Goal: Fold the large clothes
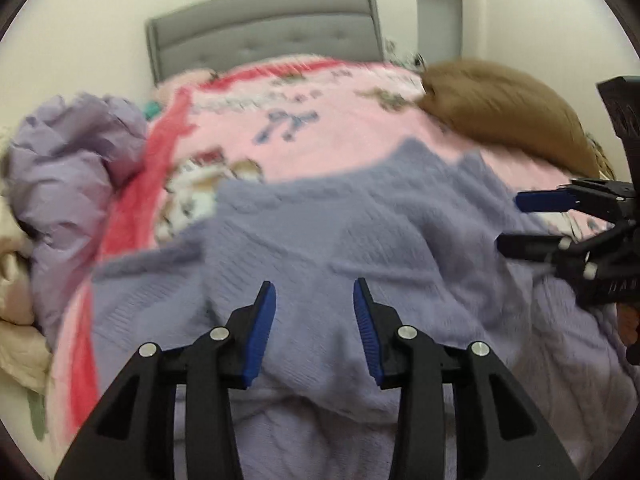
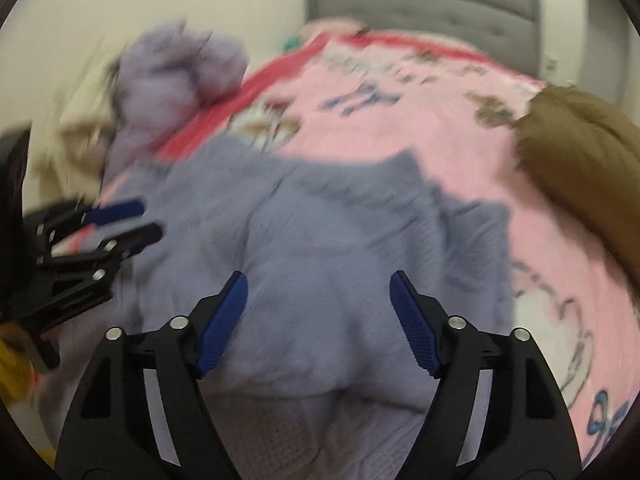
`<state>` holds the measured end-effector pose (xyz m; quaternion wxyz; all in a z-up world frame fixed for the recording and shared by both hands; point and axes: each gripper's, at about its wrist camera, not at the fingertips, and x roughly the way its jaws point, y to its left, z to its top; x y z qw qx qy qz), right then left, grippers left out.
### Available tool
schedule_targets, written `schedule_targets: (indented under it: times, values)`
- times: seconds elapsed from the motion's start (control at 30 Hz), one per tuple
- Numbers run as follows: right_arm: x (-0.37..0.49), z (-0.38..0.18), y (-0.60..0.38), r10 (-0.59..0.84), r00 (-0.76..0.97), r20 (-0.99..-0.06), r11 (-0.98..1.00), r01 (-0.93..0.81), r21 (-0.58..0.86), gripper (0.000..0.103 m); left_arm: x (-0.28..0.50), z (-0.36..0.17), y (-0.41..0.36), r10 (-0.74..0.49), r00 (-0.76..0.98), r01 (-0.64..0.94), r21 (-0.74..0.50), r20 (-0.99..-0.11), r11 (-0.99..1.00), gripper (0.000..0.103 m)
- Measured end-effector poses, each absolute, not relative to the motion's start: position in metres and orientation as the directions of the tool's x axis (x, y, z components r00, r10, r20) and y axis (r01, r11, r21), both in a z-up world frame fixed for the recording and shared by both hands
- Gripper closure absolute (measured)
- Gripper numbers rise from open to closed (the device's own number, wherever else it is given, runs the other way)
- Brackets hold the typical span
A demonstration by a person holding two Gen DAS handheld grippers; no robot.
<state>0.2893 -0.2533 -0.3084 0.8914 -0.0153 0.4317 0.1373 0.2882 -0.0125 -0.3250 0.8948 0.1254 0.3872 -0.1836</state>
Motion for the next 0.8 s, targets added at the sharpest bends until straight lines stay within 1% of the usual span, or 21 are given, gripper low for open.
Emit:
schedule_targets:
  times: [0.07, 0.13, 0.2, 0.3, 0.33, 0.43, 0.63, 0.8]
  values:
    - [0.29, -0.323, -0.249, 0.226, 0.556, -0.8, 0.957, -0.279, 0.076, 0.037, 0.293, -0.341, -0.009, -0.199, 0.602, 0.411, 0.087, -0.774, 0.907, 0.063]
    - [0.289, -0.342, -0.247, 0.183, 0.514, -0.838, 0.957, -0.29, 0.031, 0.036, 0.296, -0.351, 0.001, -0.192, 0.592, 0.39, 0.07, -0.783, 0.918, 0.063]
    - [0.287, -0.359, -0.251, 0.177, 0.477, -0.861, 0.953, -0.3, 0.029, 0.032, 0.296, -0.357, 0.006, -0.201, 0.577, 0.388, 0.049, -0.792, 0.92, 0.062]
    - [0.285, -0.37, -0.248, 0.17, 0.488, -0.856, 0.945, -0.328, 0.001, 0.026, 0.292, -0.364, -0.001, -0.173, 0.597, 0.441, 0.14, -0.783, 0.887, 0.062]
    - [0.287, -0.373, -0.247, 0.167, 0.484, -0.859, 0.943, -0.333, -0.004, 0.023, 0.292, -0.368, -0.003, -0.168, 0.599, 0.451, 0.157, -0.783, 0.879, 0.062]
    - [0.298, -0.383, -0.248, 0.185, 0.46, -0.869, 0.944, -0.328, 0.028, 0.018, 0.295, -0.371, 0.002, -0.185, 0.585, 0.441, 0.118, -0.79, 0.89, 0.062]
    - [0.305, -0.387, -0.25, 0.197, 0.44, -0.876, 0.942, -0.334, 0.044, 0.015, 0.296, -0.373, -0.002, -0.168, 0.59, 0.428, 0.13, -0.79, 0.895, 0.062]
    - [0.305, -0.372, -0.249, 0.196, 0.416, -0.888, 0.953, -0.296, 0.072, 0.014, 0.298, -0.36, -0.003, -0.159, 0.568, 0.412, 0.112, -0.808, 0.904, 0.061]
